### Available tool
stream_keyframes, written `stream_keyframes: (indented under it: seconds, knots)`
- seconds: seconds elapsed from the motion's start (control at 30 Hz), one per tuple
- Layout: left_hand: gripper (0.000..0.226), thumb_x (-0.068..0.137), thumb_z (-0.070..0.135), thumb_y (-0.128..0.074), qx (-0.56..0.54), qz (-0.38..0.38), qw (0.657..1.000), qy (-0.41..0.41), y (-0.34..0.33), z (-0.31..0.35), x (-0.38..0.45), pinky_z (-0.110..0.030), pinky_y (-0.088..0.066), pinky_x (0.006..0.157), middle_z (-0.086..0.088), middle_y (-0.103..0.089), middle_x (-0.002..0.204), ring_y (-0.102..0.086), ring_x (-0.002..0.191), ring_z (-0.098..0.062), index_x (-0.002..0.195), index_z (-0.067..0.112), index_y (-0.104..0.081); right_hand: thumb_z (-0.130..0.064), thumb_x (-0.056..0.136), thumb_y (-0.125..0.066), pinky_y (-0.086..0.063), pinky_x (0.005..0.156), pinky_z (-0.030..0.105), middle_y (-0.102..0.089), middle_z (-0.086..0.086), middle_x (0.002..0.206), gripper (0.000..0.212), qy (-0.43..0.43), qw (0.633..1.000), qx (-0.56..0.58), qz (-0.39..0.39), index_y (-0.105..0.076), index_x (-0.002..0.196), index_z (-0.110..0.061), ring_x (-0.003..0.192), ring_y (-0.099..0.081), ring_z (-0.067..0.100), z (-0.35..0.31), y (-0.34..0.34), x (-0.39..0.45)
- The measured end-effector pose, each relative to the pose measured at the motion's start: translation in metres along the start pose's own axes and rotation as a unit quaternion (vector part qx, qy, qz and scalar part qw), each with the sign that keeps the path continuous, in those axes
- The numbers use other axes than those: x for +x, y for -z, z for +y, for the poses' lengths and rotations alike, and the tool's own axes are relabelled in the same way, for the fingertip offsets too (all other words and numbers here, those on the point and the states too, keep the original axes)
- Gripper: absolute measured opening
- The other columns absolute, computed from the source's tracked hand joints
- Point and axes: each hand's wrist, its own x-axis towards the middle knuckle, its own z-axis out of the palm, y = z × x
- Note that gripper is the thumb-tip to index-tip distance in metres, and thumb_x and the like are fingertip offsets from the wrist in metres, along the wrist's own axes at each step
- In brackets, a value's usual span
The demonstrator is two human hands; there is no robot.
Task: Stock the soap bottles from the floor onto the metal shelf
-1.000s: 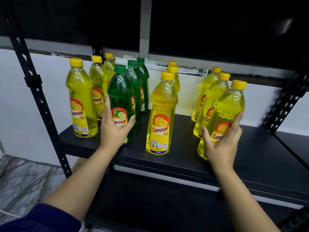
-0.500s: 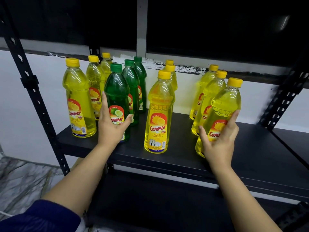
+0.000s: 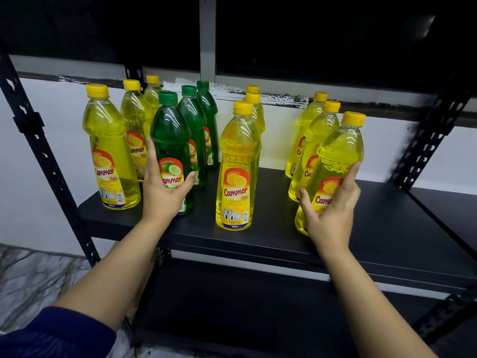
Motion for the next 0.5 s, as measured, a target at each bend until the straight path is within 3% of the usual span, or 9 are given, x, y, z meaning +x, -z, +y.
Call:
stream_keyframes:
  seconds: [0.13, 0.37, 0.43, 0.5]
  knots:
    - [0.113, 0.086, 0.037, -0.083, -0.002, -0.004, 1.0, 0.0, -0.001, -0.001, 0.0, -0.045, -0.034, 0.124, -0.001, -0.024, 0.17, -0.026, 0.156, -0.019, 0.164, 0.041, -0.002, -0.042, 0.094, -0.077, -0.043, 0.096, 0.032, -0.035, 0.014, 0.149, 0.112, 0.002, 1.0, 0.004, -0.002, 0.011, 0.163, -0.039, 0.133, -0.048, 0.028, 0.0, 0.0, -0.001]
    - [0.113, 0.087, 0.032, -0.083, 0.002, 0.0, 1.0, -0.005, 0.002, 0.003, -0.004, -0.008, -0.025, 0.115, -0.002, -0.023, 0.17, -0.023, 0.149, -0.003, 0.166, 0.031, -0.004, -0.044, 0.094, -0.077, -0.041, 0.099, 0.031, -0.034, 0.013, 0.151, 0.11, -0.006, 1.0, 0.011, -0.004, 0.008, 0.164, -0.035, 0.136, -0.045, 0.024, -0.002, -0.001, 0.0]
    - [0.114, 0.085, 0.038, -0.083, 0.027, -0.001, 1.0, 0.004, 0.007, 0.009, -0.011, -0.016, -0.026, 0.116, -0.005, -0.022, 0.168, -0.023, 0.15, -0.009, 0.166, 0.033, -0.003, -0.048, 0.092, -0.077, -0.044, 0.102, 0.035, -0.032, 0.013, 0.156, 0.111, -0.002, 1.0, -0.001, 0.0, 0.007, 0.164, -0.037, 0.141, -0.042, 0.026, -0.002, 0.001, -0.001]
    - [0.114, 0.083, 0.047, -0.082, 0.082, -0.003, 0.997, 0.004, 0.014, 0.01, -0.021, -0.03, -0.029, 0.117, -0.006, -0.018, 0.169, -0.022, 0.155, -0.019, 0.165, 0.038, -0.003, -0.056, 0.09, -0.077, -0.045, 0.111, 0.048, -0.024, 0.011, 0.166, 0.112, 0.01, 0.999, -0.046, 0.006, 0.003, 0.165, -0.035, 0.151, -0.033, 0.03, 0.0, 0.005, -0.002]
